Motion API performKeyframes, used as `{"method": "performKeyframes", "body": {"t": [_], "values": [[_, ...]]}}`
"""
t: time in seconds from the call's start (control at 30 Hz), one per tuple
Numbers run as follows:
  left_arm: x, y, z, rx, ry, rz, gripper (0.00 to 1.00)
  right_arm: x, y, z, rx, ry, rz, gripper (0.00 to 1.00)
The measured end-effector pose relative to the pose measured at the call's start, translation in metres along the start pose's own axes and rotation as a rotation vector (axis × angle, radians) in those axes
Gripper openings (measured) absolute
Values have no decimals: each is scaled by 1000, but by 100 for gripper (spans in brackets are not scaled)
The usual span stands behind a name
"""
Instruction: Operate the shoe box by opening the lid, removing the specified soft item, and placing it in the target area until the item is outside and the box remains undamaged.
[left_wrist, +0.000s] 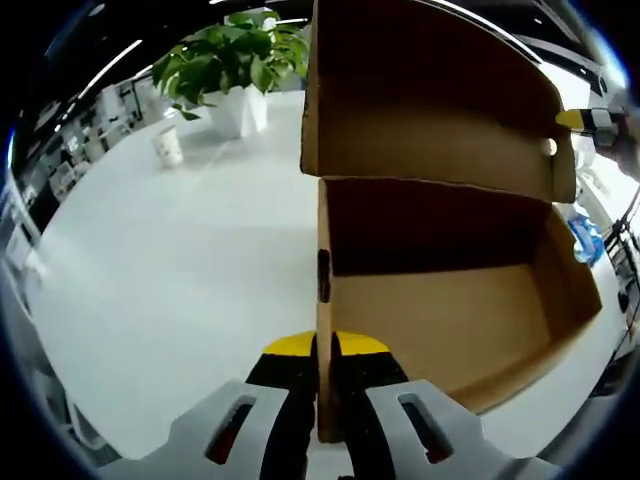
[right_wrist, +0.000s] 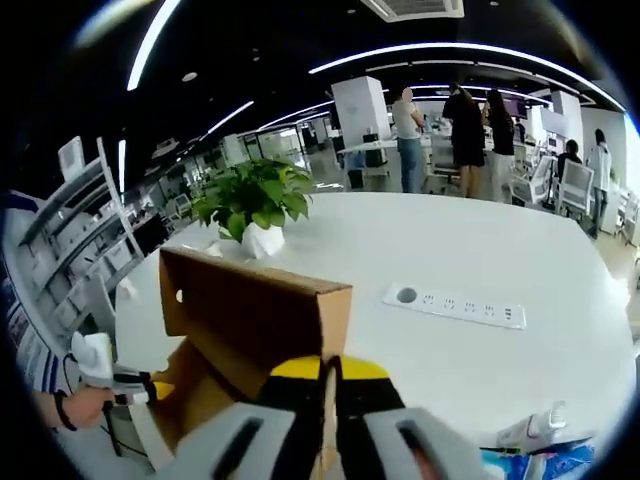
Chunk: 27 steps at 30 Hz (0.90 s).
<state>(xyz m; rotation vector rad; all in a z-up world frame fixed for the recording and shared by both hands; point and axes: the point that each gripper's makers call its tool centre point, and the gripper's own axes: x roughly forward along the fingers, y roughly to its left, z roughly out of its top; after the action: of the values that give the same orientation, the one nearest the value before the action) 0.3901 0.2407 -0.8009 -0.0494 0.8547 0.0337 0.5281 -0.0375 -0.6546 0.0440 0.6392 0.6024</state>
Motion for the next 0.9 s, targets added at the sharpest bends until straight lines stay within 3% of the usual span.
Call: {"method": "performKeyframes", "body": {"t": [0.33,0.9], "values": [[2,-1,2,-19,-6,7,3,-9,5,-1,-22,-17,-20,0],[6,-1,5,-51,-17,10,3,-4,-4,-1,-4,-68,-49,0]]}}
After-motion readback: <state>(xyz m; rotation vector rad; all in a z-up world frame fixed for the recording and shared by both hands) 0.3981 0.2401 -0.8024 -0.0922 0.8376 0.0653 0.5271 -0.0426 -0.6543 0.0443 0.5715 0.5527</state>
